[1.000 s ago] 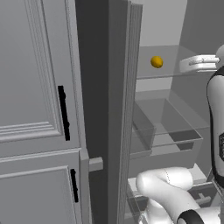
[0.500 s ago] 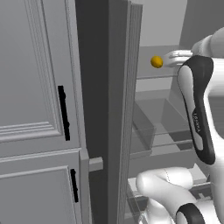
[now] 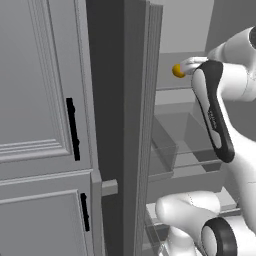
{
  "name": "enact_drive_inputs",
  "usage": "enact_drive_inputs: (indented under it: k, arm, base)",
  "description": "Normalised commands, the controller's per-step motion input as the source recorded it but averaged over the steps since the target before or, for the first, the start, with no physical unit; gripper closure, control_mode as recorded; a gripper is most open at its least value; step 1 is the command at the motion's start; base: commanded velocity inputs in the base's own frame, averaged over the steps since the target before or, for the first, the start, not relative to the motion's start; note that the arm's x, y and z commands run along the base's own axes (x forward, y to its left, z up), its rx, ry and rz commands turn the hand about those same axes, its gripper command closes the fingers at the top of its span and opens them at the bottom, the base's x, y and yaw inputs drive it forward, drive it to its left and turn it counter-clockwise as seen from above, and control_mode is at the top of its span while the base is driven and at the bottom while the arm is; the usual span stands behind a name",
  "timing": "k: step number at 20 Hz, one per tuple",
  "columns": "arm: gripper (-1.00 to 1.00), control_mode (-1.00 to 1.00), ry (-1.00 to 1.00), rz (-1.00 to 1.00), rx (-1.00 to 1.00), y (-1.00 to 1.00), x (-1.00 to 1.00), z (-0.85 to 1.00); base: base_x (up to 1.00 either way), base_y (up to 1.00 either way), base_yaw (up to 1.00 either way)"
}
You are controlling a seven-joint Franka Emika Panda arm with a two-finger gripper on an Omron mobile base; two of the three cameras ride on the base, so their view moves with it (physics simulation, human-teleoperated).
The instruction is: Place one lemon and one steak in each tupperware on the nearby counter, to pack two identical lunches.
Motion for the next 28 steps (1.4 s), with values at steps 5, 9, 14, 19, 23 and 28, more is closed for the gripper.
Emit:
enact_drive_inputs:
  k: [5,9,14,19,23,28]
  arm:
    - [-1.00,-1.00,0.08,0.00,0.00,-0.06,0.70,-0.22]
    - [-1.00,-1.00,0.12,0.00,0.00,-0.04,0.62,-0.01]
    - [-1.00,-1.00,0.08,0.00,0.00,-0.04,0.61,-0.12]
    - [-1.00,-1.00,0.02,0.00,0.00,-0.11,0.59,-0.19]
    - [-1.00,-1.00,0.04,0.00,0.00,-0.12,0.56,-0.18]
    - [-1.00,-1.00,0.00,0.00,0.00,0.00,0.24,-0.21]
  base:
    - [0.00,0.00,0.00]
    - [0.00,0.00,0.00]
    - [0.00,0.00,0.00]
    - [0.00,0.00,0.00]
    - [0.00,0.00,0.00]
    - [0.00,0.00,0.00]
